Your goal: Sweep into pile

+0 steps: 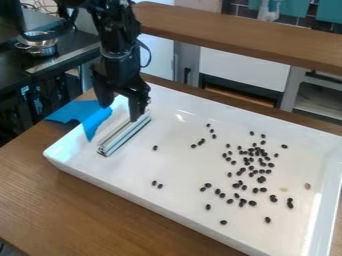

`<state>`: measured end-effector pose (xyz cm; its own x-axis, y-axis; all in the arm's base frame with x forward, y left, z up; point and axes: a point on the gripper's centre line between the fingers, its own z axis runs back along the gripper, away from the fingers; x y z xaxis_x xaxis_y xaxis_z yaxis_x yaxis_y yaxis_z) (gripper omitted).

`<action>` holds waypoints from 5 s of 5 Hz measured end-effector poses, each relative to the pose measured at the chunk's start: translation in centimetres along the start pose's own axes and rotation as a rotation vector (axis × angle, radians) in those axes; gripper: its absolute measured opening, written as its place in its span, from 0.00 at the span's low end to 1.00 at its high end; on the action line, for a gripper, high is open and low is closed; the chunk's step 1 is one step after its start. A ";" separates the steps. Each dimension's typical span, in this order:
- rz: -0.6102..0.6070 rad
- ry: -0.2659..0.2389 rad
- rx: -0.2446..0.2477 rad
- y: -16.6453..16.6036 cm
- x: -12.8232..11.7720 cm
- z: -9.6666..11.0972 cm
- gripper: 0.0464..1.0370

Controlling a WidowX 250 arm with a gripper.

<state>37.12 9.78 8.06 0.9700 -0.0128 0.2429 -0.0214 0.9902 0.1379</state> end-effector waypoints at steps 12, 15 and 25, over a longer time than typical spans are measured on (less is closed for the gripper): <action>-0.065 0.078 -0.086 -2.3 -1.3 -4.9 0.32; -0.118 0.090 -0.189 -10.8 -2.4 -3.1 0.32; -0.192 -0.009 -0.281 -7.9 3.6 1.6 0.32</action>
<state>40.40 1.65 9.42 0.9476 -0.2024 0.2470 0.2298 0.9693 -0.0874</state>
